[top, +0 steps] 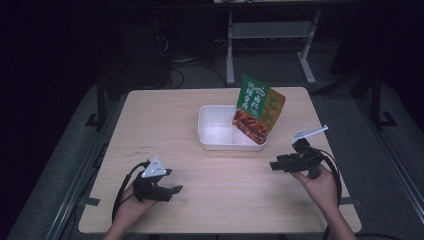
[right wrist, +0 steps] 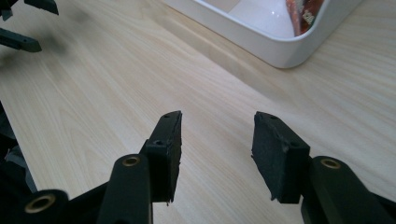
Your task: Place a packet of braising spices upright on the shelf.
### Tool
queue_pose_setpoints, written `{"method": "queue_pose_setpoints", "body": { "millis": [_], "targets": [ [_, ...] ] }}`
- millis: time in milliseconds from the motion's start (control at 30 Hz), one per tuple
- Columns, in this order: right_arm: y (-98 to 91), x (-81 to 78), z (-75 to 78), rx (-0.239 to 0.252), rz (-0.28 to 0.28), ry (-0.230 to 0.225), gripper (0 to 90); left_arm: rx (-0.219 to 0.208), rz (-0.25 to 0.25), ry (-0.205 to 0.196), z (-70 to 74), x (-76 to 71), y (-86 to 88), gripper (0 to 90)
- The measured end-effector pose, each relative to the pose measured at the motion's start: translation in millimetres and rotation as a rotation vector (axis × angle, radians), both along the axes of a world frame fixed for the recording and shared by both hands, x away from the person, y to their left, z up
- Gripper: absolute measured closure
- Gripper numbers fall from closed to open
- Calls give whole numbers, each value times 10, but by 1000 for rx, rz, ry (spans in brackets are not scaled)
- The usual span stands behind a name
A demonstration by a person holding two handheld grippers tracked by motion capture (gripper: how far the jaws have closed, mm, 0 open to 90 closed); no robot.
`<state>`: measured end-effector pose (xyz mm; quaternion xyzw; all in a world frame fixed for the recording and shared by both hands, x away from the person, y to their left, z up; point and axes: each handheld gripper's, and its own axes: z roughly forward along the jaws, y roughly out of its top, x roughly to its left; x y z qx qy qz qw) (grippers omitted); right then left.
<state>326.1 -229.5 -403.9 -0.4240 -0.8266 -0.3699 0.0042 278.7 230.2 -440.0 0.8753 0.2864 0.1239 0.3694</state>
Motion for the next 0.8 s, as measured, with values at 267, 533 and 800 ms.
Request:
{"method": "queue_pose_setpoints", "body": {
  "millis": [267, 533, 800],
  "targets": [
    [87, -53, -115, -3, 24, 11, 509, 0, 0, 1, 0, -2, -2, 287],
    [165, -141, -245, -5, 45, 11, 496, 0, -2, 2, -1, -2, -3, 287],
    [189, -299, -402, -13, 66, 17, 487, 0, -8, -1, 8, -7, -7, 286]
  ]
}}
